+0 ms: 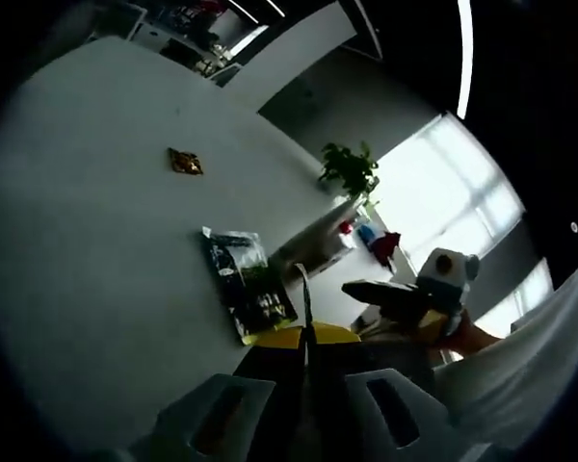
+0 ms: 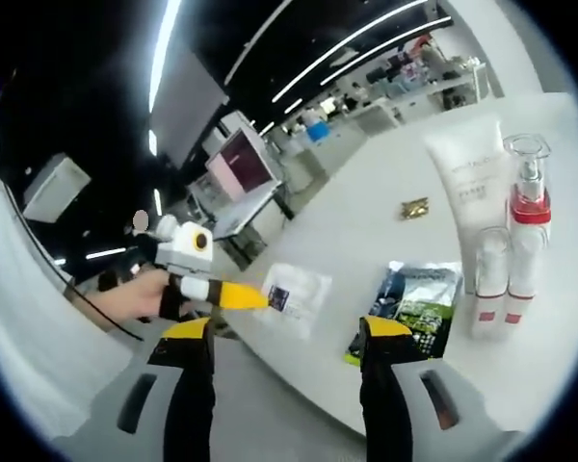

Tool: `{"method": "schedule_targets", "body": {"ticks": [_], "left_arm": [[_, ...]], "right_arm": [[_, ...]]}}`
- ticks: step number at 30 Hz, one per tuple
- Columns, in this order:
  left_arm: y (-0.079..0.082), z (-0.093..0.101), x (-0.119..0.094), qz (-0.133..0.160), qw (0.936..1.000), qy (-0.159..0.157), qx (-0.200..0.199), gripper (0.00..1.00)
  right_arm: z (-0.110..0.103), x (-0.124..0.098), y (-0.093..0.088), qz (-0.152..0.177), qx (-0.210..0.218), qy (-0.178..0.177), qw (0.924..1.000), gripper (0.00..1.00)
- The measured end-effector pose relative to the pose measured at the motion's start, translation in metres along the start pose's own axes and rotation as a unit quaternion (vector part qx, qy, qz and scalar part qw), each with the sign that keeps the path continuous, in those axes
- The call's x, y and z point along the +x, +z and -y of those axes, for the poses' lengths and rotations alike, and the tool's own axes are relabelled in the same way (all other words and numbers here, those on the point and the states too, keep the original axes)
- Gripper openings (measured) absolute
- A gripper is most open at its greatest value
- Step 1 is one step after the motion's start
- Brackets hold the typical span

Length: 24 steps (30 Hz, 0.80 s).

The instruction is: Arrange the skincare products in the storage area until every visible bottle or jar stands upright without overlapping.

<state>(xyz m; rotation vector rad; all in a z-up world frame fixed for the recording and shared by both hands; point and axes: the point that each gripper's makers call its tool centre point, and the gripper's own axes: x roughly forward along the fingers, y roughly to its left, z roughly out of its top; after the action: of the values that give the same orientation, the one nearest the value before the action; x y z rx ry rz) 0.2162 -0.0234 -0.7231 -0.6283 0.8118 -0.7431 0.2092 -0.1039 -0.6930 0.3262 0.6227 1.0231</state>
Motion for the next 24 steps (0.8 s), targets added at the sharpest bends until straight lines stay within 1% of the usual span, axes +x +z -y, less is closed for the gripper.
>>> {"method": "schedule_targets", "body": {"ticks": [7, 15, 19, 24], "left_arm": [[0.000, -0.016, 0.004, -0.003, 0.9998, 0.018, -0.013, 0.05], [-0.007, -0.035, 0.008, -0.024, 0.9983, 0.053, -0.002, 0.05], [-0.008, -0.040, 0.010, -0.027, 0.9980, 0.057, -0.003, 0.05], [-0.011, -0.053, 0.015, -0.034, 0.9969, 0.071, -0.006, 0.05]], "right_arm": [[0.005, -0.003, -0.006, -0.012, -0.007, -0.014, 0.9998, 0.67], [0.016, -0.011, -0.008, -0.014, -0.017, -0.037, 0.9991, 0.74], [0.019, -0.014, -0.010, -0.011, -0.013, -0.048, 0.9987, 0.76], [0.023, -0.019, -0.013, -0.019, -0.017, -0.058, 0.9980, 0.78]]}}
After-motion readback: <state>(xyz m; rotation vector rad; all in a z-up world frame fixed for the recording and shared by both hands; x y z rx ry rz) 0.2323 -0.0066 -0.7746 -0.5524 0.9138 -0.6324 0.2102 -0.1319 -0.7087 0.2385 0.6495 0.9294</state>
